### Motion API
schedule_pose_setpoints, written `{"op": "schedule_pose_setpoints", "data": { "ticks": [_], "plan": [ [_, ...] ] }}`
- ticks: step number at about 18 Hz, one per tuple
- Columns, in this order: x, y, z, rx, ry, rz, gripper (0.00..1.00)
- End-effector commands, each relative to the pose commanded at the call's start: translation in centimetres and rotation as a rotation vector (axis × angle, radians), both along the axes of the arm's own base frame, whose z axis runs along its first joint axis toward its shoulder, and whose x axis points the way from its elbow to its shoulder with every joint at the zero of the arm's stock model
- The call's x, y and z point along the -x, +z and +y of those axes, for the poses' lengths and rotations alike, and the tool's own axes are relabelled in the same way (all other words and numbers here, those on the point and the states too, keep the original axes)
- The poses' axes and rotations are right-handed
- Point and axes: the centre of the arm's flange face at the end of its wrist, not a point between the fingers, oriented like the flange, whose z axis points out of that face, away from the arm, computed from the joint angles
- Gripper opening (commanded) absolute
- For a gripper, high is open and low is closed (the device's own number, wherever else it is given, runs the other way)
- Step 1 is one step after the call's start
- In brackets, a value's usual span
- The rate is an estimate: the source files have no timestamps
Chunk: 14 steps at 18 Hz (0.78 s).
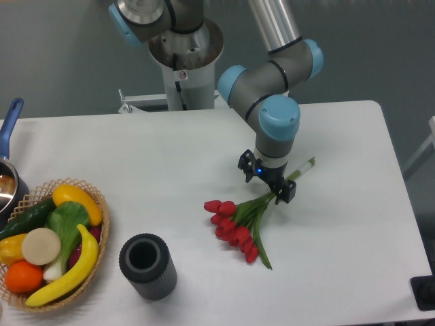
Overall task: Pick up the flowers from the table
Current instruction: 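Lower the gripper onto the tulip stems and close it around them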
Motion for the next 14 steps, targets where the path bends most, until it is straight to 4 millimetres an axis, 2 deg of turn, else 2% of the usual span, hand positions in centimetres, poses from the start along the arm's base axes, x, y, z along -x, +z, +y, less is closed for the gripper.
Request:
{"op": "schedule_pose_setpoints", "data": {
  "ticks": [4,5,8,9,10,11,12,13,14],
  "plan": [
    [-0.04,-0.60,0.08,0.006,-0.002,-0.009,1.00],
    [-0.05,-0.54,0.17,0.005,-0.003,-0.008,0.97],
    [0.00,-0.66,0.30,0.005,-0.008,-0.008,0.58],
    [-0.01,-0.68,0.29,0.006,-0.003,-0.009,0.48],
    [-0.06,-0.68,0.33,0.008,-0.003,-0.008,0.33],
    [-0.20,-0.77,0.24,0.010,-0.003,-0.010,0.24],
    [-0.25,-0.84,0.18,0.014,-0.006,-0.011,0.24],
    [-0.23,-0.75,0.17,0.014,-0.001,-0.008,0.11],
    [-0.24,-0.58,0.17,0.012,0.008,-0.006,0.05]
  ]
}}
